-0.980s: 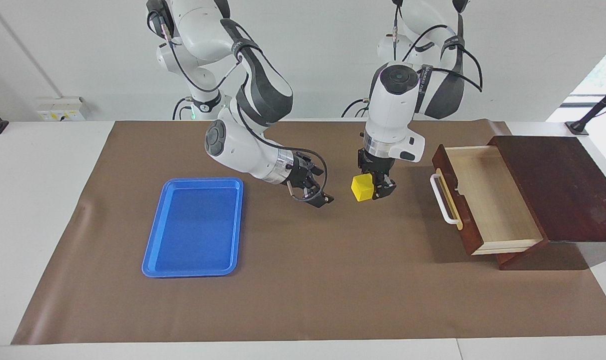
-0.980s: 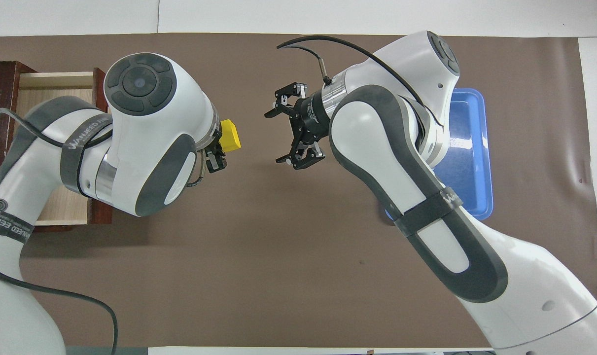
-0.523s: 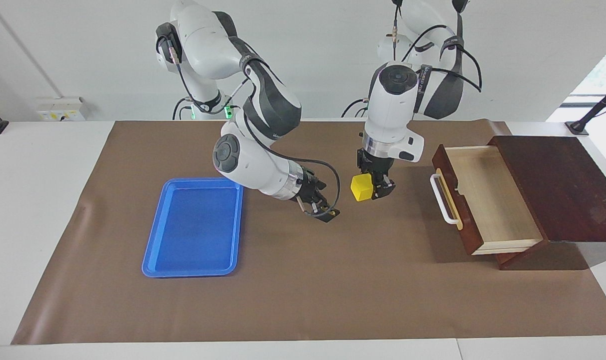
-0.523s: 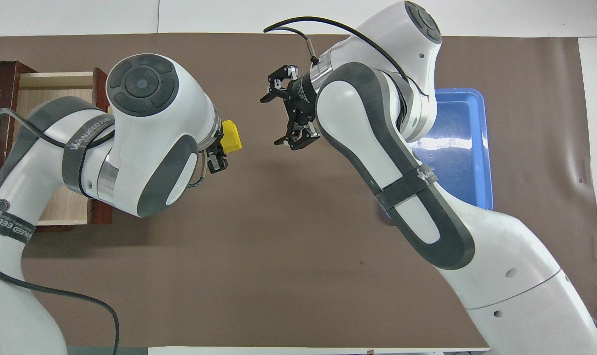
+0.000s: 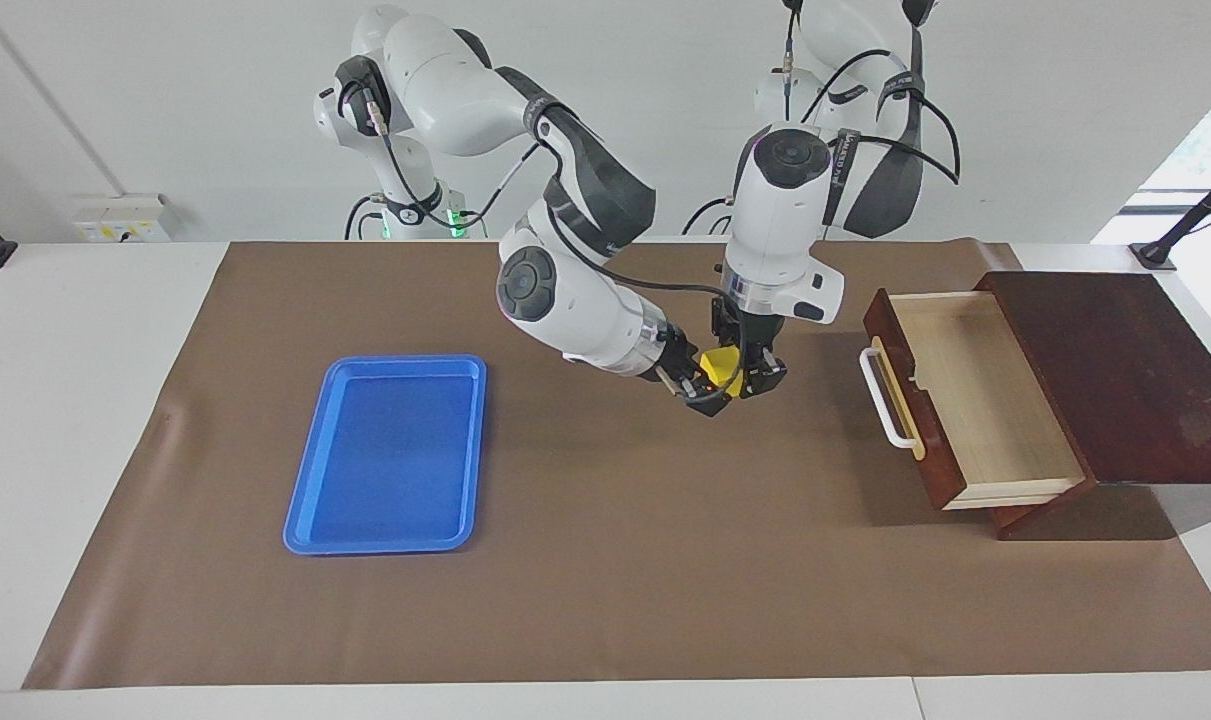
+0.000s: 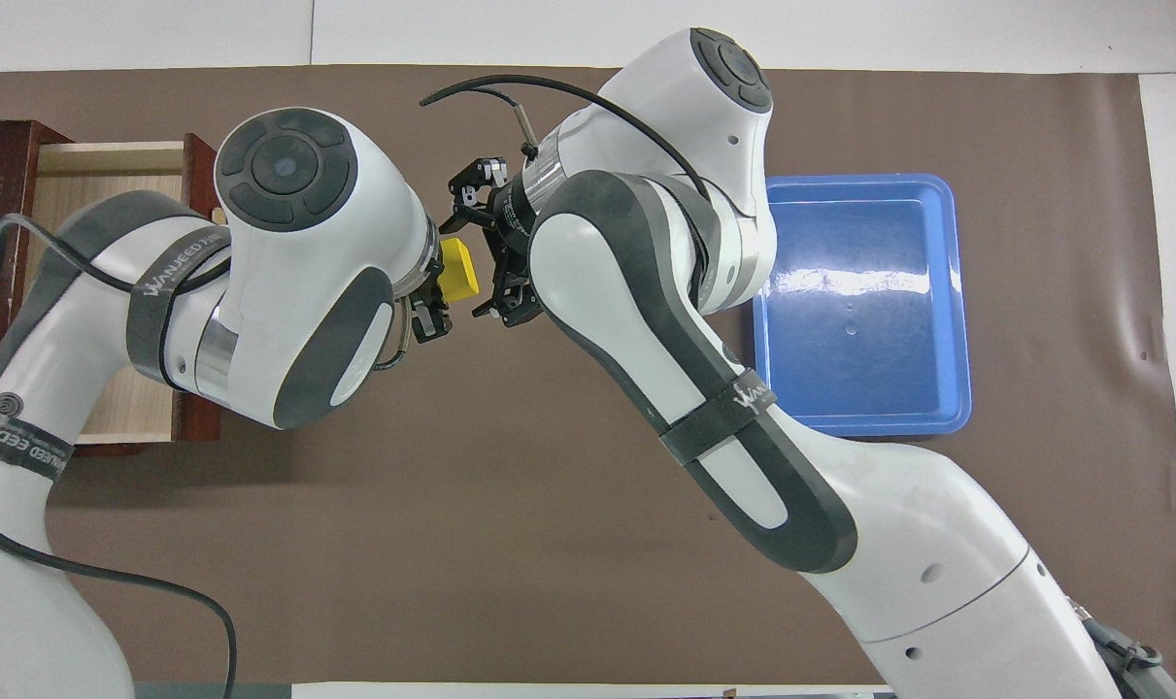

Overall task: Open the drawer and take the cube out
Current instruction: 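Close the right gripper on the yellow cube held by the left gripper, then open the left gripper and pull the cube away with the right gripper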

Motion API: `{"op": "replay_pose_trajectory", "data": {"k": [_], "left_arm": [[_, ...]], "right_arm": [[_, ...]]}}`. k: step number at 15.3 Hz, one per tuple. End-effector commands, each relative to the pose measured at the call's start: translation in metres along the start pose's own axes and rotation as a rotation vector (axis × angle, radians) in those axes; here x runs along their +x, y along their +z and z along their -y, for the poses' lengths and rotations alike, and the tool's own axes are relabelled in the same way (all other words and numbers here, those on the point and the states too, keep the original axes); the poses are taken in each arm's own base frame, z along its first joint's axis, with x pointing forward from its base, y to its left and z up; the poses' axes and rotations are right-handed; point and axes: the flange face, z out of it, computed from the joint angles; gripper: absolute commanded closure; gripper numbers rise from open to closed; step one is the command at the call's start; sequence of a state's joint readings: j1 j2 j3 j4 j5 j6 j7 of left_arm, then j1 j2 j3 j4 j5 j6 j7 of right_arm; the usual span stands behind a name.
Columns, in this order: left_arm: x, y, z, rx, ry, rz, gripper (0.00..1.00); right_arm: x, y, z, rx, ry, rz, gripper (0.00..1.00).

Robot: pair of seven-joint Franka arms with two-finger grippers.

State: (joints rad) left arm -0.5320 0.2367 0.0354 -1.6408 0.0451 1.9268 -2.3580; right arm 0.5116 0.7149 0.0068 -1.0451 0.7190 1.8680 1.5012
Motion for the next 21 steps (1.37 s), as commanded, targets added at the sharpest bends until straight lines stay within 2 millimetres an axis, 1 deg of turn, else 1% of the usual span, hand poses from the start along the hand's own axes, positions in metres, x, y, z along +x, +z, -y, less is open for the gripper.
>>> {"op": "replay_pose_trajectory", "data": {"k": [1,5,6,7,8,10,11,12,14,15,16,17,18,19,21], "left_arm": [[-0.003,-0.001,0.001,0.002,-0.011,0.004,1.00],[-0.002,-0.002,0.001,0.003,-0.013,0.003,1.00],[-0.002,-0.002,0.001,0.003,-0.013,0.003,1.00],[-0.002,-0.002,0.001,0.003,-0.013,0.003,1.00],[-0.003,-0.002,0.002,0.003,-0.011,0.003,1.00],[-0.003,-0.002,0.002,0.003,-0.011,0.003,1.00],[-0.003,-0.002,0.002,0.003,-0.011,0.003,1.00],[-0.003,-0.002,0.002,0.003,-0.011,0.003,1.00],[-0.003,-0.002,0.002,0.003,-0.011,0.003,1.00],[-0.003,-0.002,0.002,0.004,-0.009,0.002,1.00],[-0.002,-0.002,0.001,0.006,-0.011,0.000,0.84],[-0.001,-0.001,0.001,0.006,-0.010,-0.003,0.31],[0.000,-0.003,0.000,0.008,-0.009,-0.005,0.00],[0.002,-0.002,-0.001,0.011,-0.005,-0.009,0.00],[0.013,-0.003,-0.006,0.023,0.001,-0.022,0.00]], "right_arm": [[-0.002,-0.004,0.000,-0.008,0.017,-0.003,0.06],[-0.001,-0.001,-0.001,-0.005,0.024,-0.008,0.06],[0.000,0.001,-0.002,-0.010,0.031,-0.009,0.09],[0.001,0.002,-0.002,-0.009,0.038,-0.010,0.21],[0.001,0.001,-0.002,-0.008,0.046,-0.010,0.46],[-0.001,0.001,-0.002,-0.005,0.045,-0.007,1.00],[-0.007,0.007,-0.002,0.003,0.022,-0.020,1.00],[-0.018,0.013,-0.001,0.028,-0.003,-0.025,1.00],[-0.010,0.021,-0.002,0.030,0.016,-0.021,1.00],[-0.006,0.014,-0.001,0.035,0.025,-0.015,1.00],[-0.004,0.011,-0.002,0.030,0.027,-0.015,1.00],[-0.005,0.011,-0.002,0.029,0.028,-0.014,1.00],[-0.005,0.012,-0.002,0.029,0.028,-0.013,1.00],[-0.005,0.012,-0.002,0.032,0.028,-0.013,1.00],[-0.006,0.009,-0.001,0.037,0.028,-0.012,1.00]]}}
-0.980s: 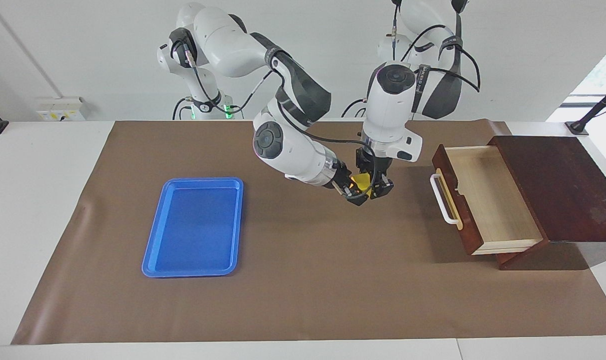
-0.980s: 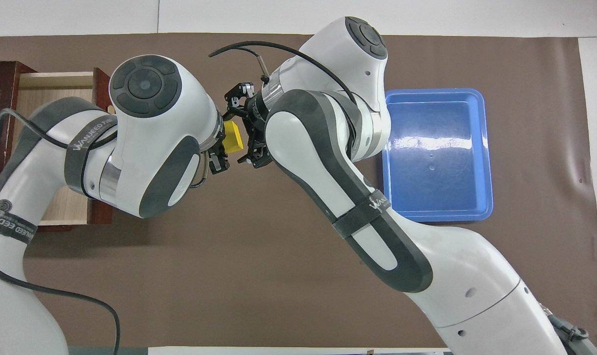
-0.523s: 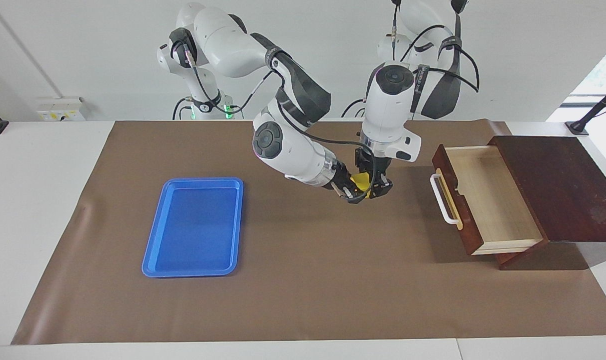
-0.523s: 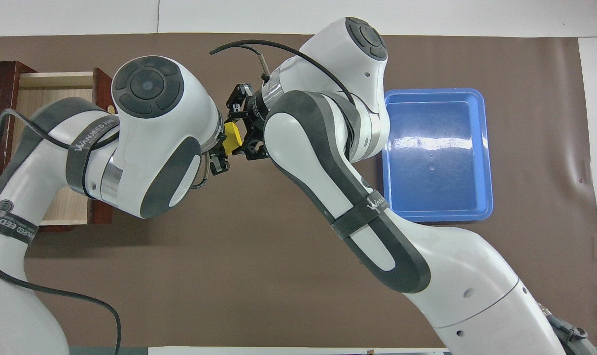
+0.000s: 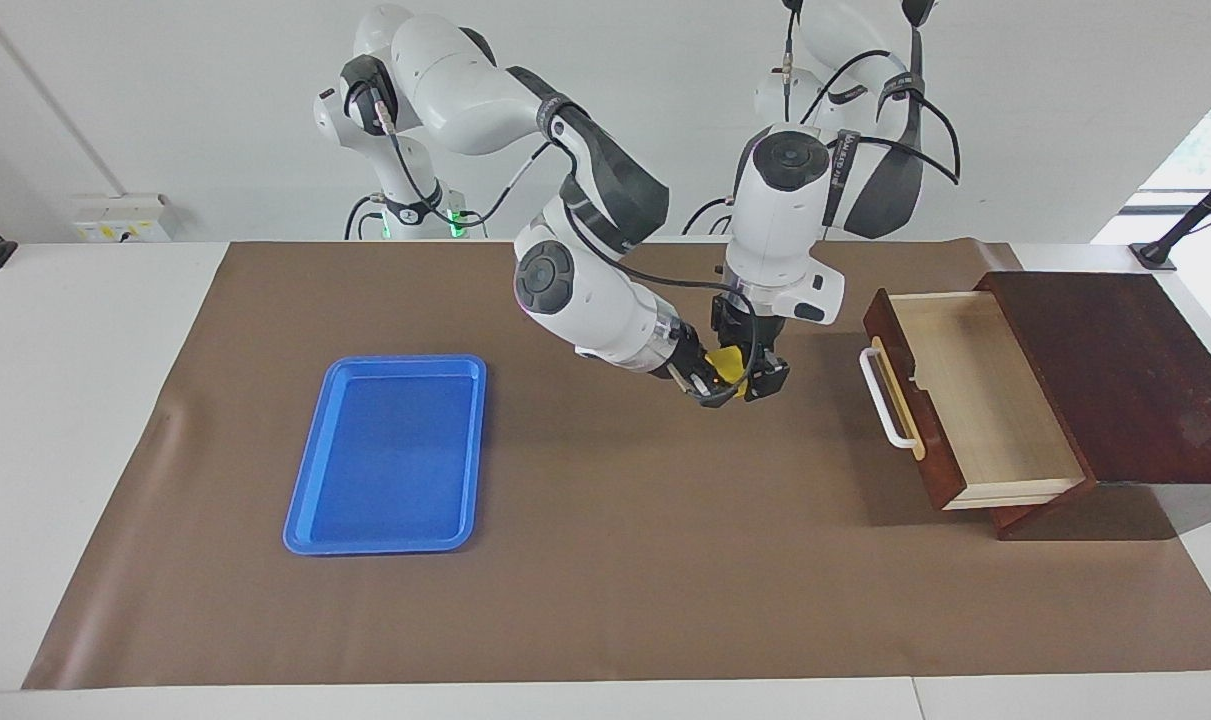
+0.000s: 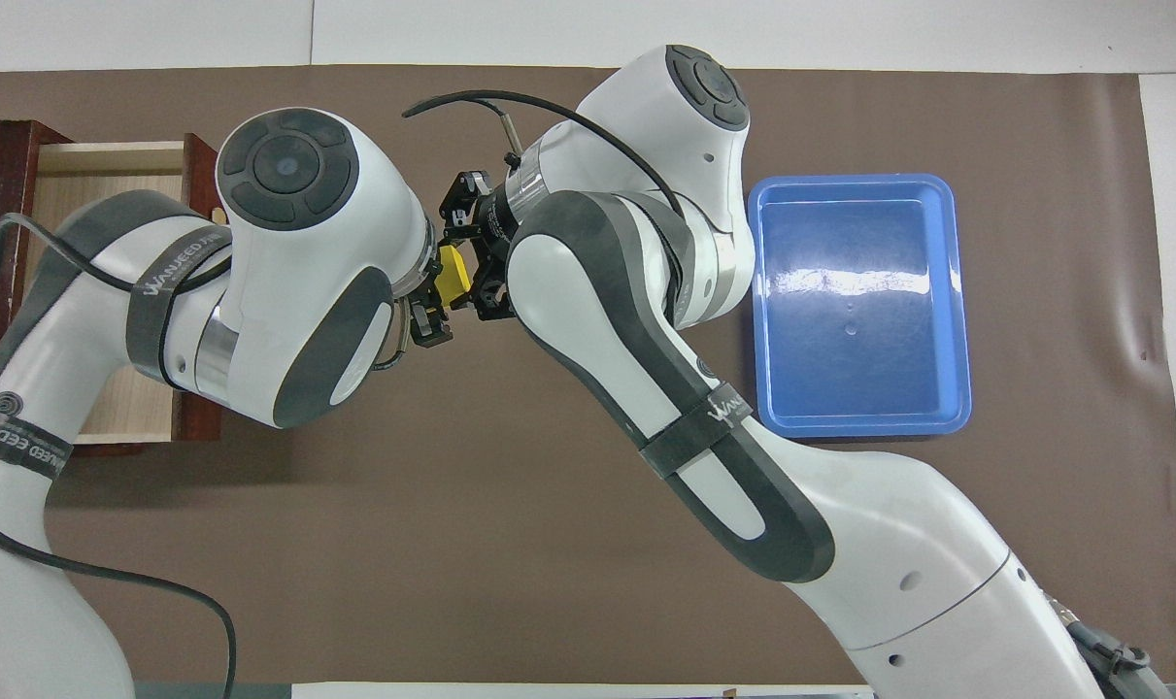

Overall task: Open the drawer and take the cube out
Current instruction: 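Open the left gripper and pull the cube away with the right gripper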

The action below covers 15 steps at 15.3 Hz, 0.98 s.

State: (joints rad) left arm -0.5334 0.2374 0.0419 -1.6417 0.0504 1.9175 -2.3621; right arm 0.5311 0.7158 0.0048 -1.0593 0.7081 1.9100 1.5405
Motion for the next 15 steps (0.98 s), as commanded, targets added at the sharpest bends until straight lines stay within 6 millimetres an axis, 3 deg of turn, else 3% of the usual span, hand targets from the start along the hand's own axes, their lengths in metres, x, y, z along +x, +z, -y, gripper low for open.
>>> {"op": "replay_pose_trajectory", "data": {"k": [1,4,6,9,11,15], "left_arm": [[0.018,-0.005,-0.009,0.028,0.024,-0.017,0.00],[0.059,0.007,-0.033,0.054,0.064,-0.038,0.00],[0.085,0.017,-0.044,0.072,0.100,-0.048,0.00],[0.127,0.030,-0.058,0.087,0.150,-0.076,0.00],[0.151,0.030,-0.073,0.075,0.165,-0.077,0.00],[0.198,0.032,-0.106,0.028,0.193,-0.057,0.00]], "right_arm": [[-0.001,-0.002,-0.001,0.021,-0.003,0.005,1.00],[0.004,-0.005,0.001,0.030,0.001,0.003,1.00],[0.029,-0.024,0.009,0.057,0.021,-0.001,1.00],[0.090,-0.074,0.019,0.110,0.077,0.029,1.00],[0.148,-0.119,0.020,0.138,0.143,0.042,1.00],[0.254,-0.184,-0.005,0.151,0.228,0.035,1.00]]}}
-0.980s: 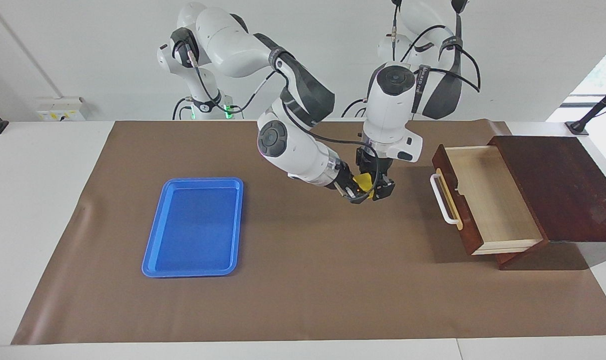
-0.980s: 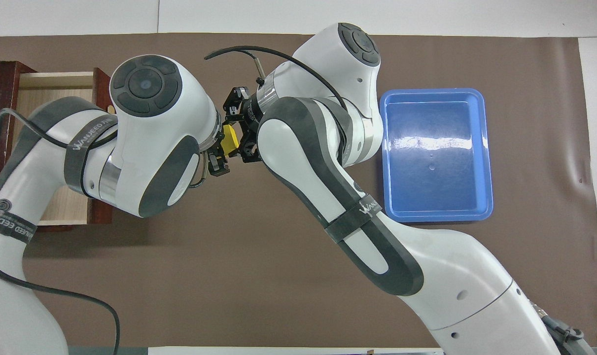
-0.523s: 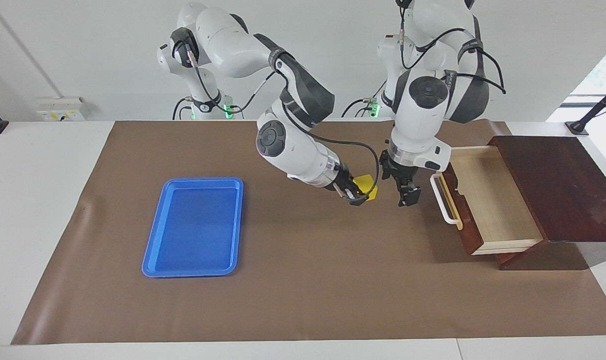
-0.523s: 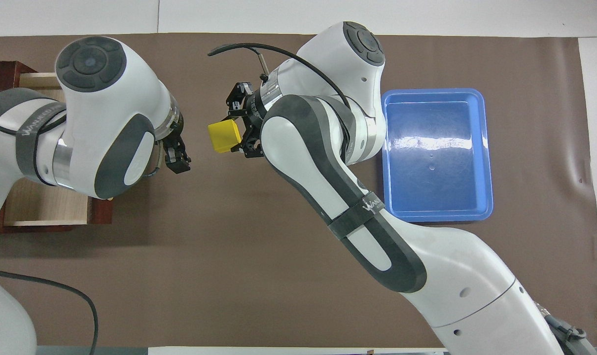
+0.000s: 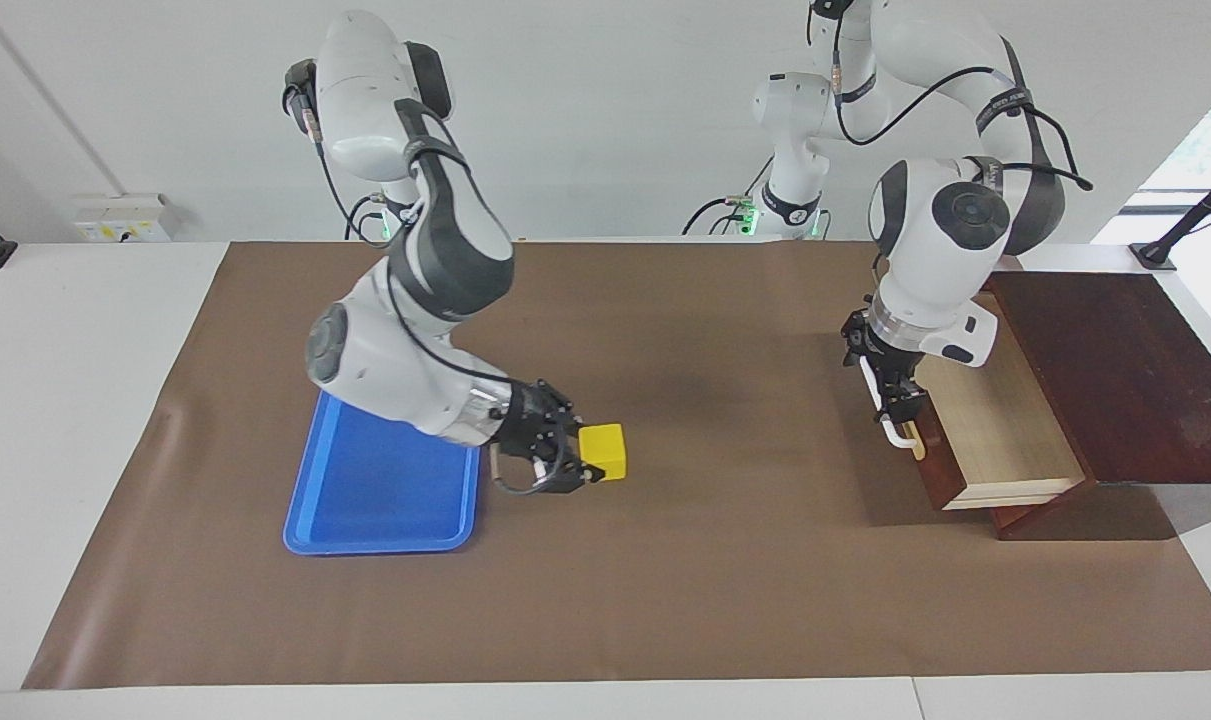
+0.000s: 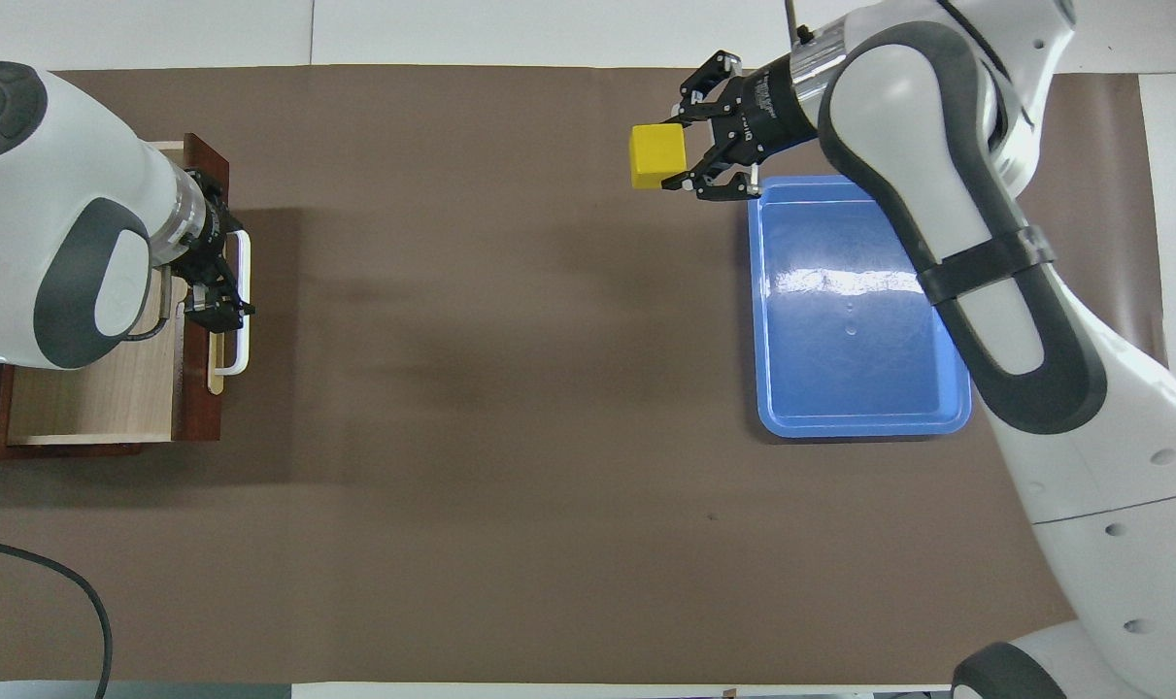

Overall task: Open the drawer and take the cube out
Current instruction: 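Carry the cube over the blue tray with the right gripper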

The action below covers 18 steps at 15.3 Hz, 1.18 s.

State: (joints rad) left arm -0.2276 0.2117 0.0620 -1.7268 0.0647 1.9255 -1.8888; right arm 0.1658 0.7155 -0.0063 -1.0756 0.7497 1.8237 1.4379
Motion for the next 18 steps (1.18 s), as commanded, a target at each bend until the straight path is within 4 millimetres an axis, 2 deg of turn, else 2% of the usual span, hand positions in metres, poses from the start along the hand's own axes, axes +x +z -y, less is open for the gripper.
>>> {"op": "replay_pose_trajectory", "data": {"k": [1,3,5,8,11,13,15,18], "left_arm": [[0.035,0.002,-0.004,-0.024,0.053,-0.020,0.00],[0.061,0.004,-0.010,-0.027,0.050,-0.027,0.00],[0.090,0.009,-0.014,-0.019,0.077,-0.031,0.00],[0.125,0.011,-0.018,-0.020,0.132,-0.052,0.00],[0.152,0.011,-0.022,-0.030,0.149,-0.052,0.00],[0.169,0.013,-0.022,-0.026,0.147,-0.053,0.00],[0.187,0.013,-0.023,-0.037,0.120,-0.054,0.00],[0.201,0.013,-0.023,-0.040,0.138,-0.055,0.00]], "right_arm": [[0.064,-0.036,-0.009,0.011,0.070,0.018,1.00],[0.112,-0.057,-0.021,0.020,0.155,0.017,1.00],[0.152,-0.066,-0.042,0.012,0.237,0.017,1.00],[0.207,-0.067,-0.083,0.004,0.259,0.001,1.00],[0.246,-0.058,-0.119,0.023,0.293,-0.024,1.00],[0.256,-0.047,-0.141,0.004,0.210,-0.023,1.00],[0.258,-0.046,-0.144,0.001,0.192,-0.024,1.00],[0.260,-0.039,-0.154,-0.017,0.176,-0.018,1.00]]}}
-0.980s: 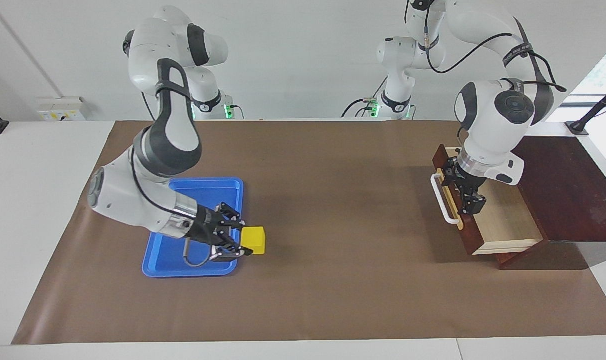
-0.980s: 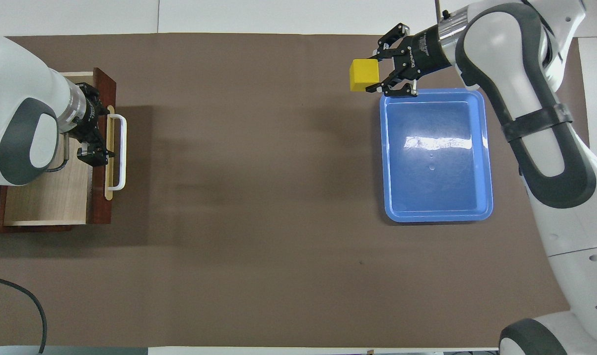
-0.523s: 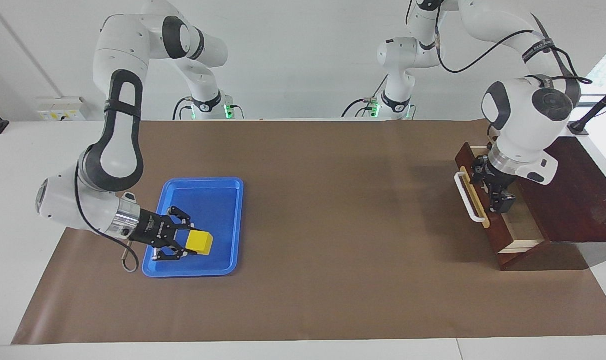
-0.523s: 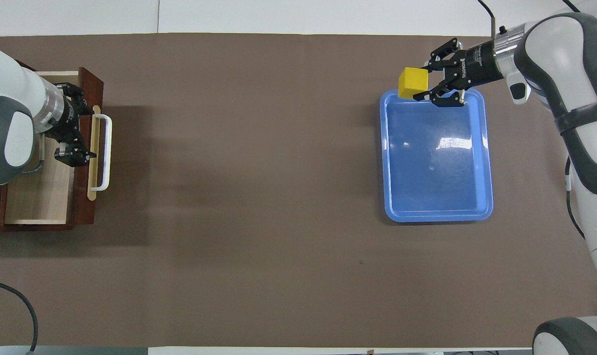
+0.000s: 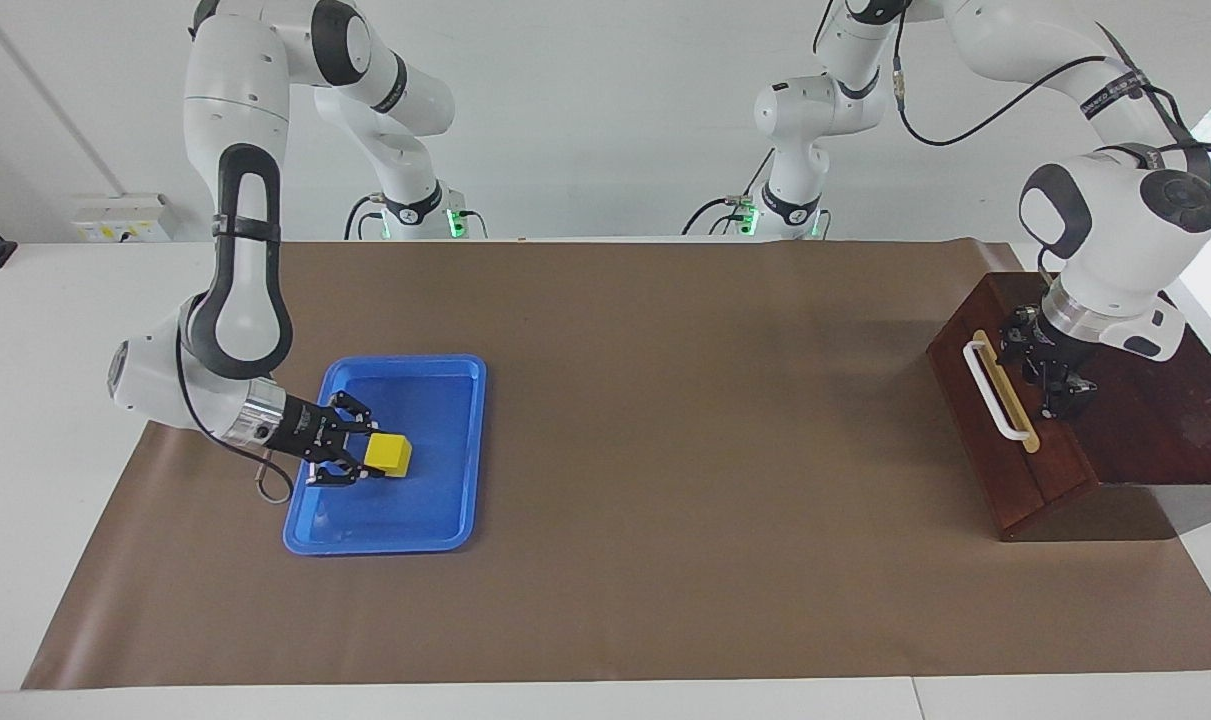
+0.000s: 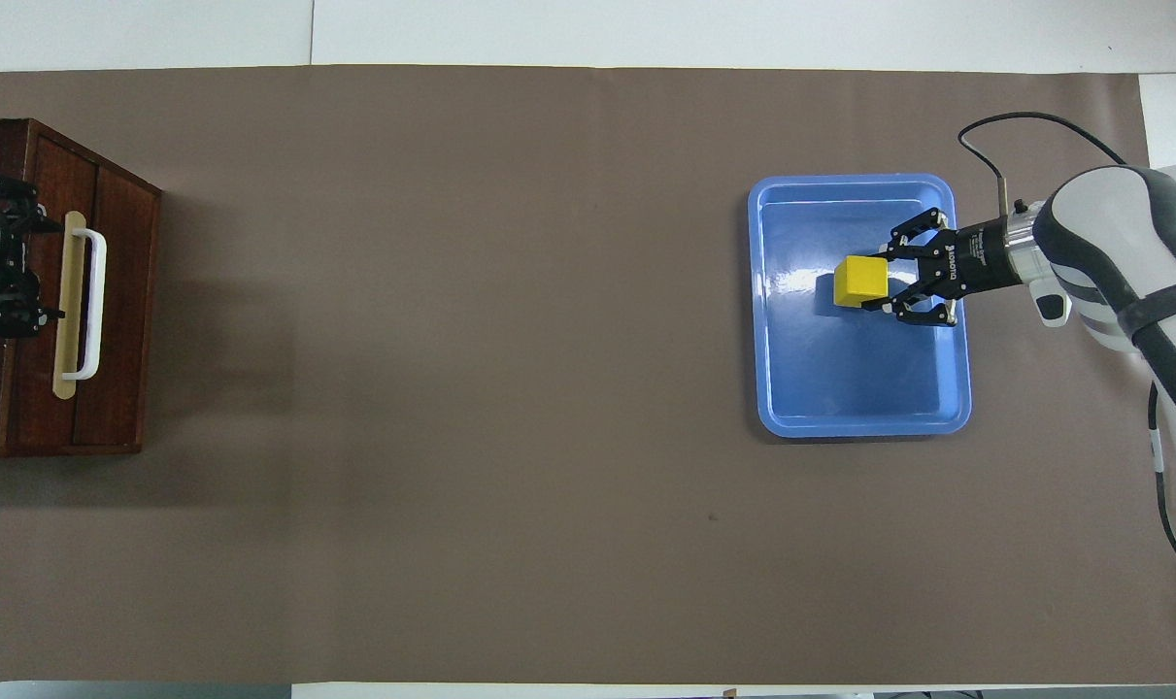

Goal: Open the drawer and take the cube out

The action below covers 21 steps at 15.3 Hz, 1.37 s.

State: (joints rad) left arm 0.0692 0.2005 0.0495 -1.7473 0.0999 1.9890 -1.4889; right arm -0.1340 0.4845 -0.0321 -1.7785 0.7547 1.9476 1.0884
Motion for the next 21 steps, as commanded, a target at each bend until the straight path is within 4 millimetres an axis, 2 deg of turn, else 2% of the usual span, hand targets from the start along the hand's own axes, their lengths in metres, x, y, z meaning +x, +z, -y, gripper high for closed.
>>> {"op": "replay_pose_trajectory", "data": {"k": [1,3,6,7,8,9,10,11,13,14,15,17,19,21], "left_arm": [[0.020,0.001,0.007,-0.001,0.045,-0.026,0.00],[0.008,-0.013,0.008,0.005,0.167,-0.025,0.00],[-0.008,-0.071,0.026,-0.017,0.405,-0.015,0.00],[-0.015,-0.082,0.032,-0.009,0.484,-0.003,0.00],[-0.018,-0.088,0.039,0.004,0.552,0.026,0.00],[-0.023,-0.099,0.049,0.007,0.630,0.067,0.00],[-0.032,-0.109,0.058,0.011,0.719,0.110,0.00],[-0.042,-0.118,0.065,0.015,0.818,0.134,0.00],[-0.057,-0.126,0.076,0.040,1.000,0.160,0.00],[-0.077,-0.132,0.084,0.039,1.134,0.165,0.00],[-0.084,-0.137,0.090,0.033,1.220,0.167,0.00],[-0.080,-0.136,0.090,0.040,1.349,0.186,0.00],[-0.081,-0.138,0.090,0.039,1.462,0.186,0.00],[-0.080,-0.142,0.090,0.027,1.485,0.190,0.00]], "right_arm": [[0.001,0.003,-0.019,0.005,-0.057,0.009,1.00],[0.006,0.007,-0.024,0.008,-0.072,0.002,1.00],[0.007,0.011,-0.026,0.010,-0.068,-0.005,1.00],[0.006,0.011,-0.026,0.010,-0.071,-0.006,1.00],[0.006,0.012,-0.026,0.011,-0.072,-0.007,0.71],[0.003,0.014,-0.026,0.007,-0.078,-0.009,0.32],[0.001,0.013,-0.025,0.008,-0.082,-0.009,0.18],[0.001,0.012,-0.024,0.010,-0.084,-0.010,0.10],[-0.009,0.005,-0.023,0.018,-0.095,-0.007,0.06],[-0.016,0.001,-0.023,0.024,-0.100,-0.008,0.05],[-0.027,-0.001,-0.023,0.028,-0.114,-0.011,0.00],[-0.056,-0.015,-0.024,0.042,-0.165,-0.024,0.00],[-0.081,-0.040,-0.030,0.072,-0.201,-0.037,0.00],[-0.112,-0.058,-0.042,0.042,-0.278,-0.082,0.00]]}}
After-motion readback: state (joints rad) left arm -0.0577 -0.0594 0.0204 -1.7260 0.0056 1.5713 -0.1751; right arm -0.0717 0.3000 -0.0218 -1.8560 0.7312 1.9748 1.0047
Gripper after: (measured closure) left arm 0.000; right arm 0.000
